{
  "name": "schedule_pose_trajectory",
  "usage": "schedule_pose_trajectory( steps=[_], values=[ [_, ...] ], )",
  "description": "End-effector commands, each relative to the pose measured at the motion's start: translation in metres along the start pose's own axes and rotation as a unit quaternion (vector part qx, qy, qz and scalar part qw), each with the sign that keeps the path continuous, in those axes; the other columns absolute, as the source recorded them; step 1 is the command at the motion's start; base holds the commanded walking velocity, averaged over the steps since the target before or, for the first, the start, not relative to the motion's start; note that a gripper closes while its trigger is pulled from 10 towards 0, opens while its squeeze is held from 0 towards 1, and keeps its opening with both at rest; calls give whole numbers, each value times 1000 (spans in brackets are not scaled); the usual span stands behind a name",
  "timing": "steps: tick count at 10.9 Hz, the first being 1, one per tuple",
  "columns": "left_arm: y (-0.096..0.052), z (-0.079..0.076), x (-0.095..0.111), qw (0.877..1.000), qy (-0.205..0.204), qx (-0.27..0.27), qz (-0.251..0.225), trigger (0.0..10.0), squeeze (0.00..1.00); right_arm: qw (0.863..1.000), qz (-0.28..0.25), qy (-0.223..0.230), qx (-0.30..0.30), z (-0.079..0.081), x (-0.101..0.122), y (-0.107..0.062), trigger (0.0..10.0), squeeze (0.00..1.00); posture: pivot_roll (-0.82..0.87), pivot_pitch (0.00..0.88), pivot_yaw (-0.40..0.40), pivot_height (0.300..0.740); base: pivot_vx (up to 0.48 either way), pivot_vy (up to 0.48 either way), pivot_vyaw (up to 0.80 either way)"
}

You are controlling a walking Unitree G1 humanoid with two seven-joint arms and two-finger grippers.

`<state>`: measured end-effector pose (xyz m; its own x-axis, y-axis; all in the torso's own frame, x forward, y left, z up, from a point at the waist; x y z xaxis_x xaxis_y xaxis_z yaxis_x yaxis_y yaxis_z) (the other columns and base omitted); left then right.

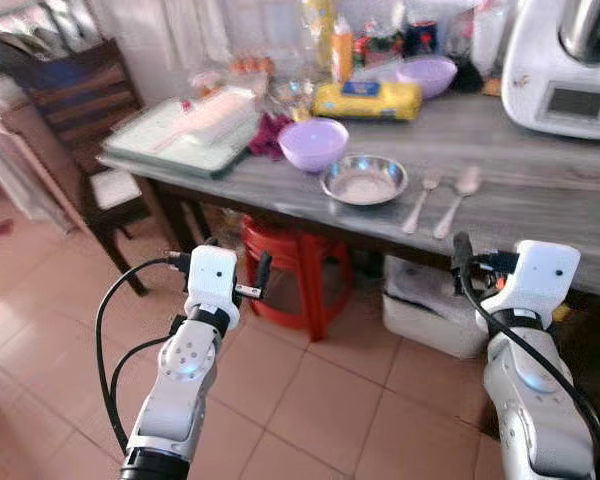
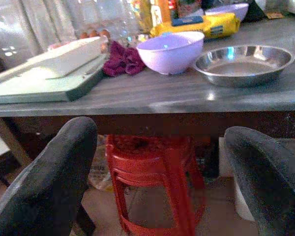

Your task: Setting the table

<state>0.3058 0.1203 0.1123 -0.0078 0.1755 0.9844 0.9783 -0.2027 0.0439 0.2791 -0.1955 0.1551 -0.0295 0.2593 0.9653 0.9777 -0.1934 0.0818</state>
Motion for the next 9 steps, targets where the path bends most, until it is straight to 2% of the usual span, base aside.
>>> schedule_pose_trajectory(
  steps=[1, 9],
  values=[
    [0, 4, 1, 1000, 9, 2, 4, 10000, 0, 1000, -1, 3, 9, 4, 2, 2, 10000, 0, -150, 59, 104, 740, -247, 0, -756],
    [0, 0, -2, 1000, 8, -7, 12, 10000, 0, 1000, 3, 4, 7, 2, 0, 2, 10000, 0, -160, 69, 106, 740, -288, 0, -750]
  ],
)
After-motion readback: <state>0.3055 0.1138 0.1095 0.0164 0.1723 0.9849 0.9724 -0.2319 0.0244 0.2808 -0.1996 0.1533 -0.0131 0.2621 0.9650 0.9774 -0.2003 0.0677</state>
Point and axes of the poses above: a point about 5 cm out from each wrist's last joint towards the gripper, its own y axis pointing out of the wrist towards the gripper, its own x axis along the axis of the wrist's last joint, z = x × y, the point moved 1 cm from there along y, pointing out of the wrist towards the gripper, and after that the axes turned 15 degrees about -y, right-handed, at the moved point
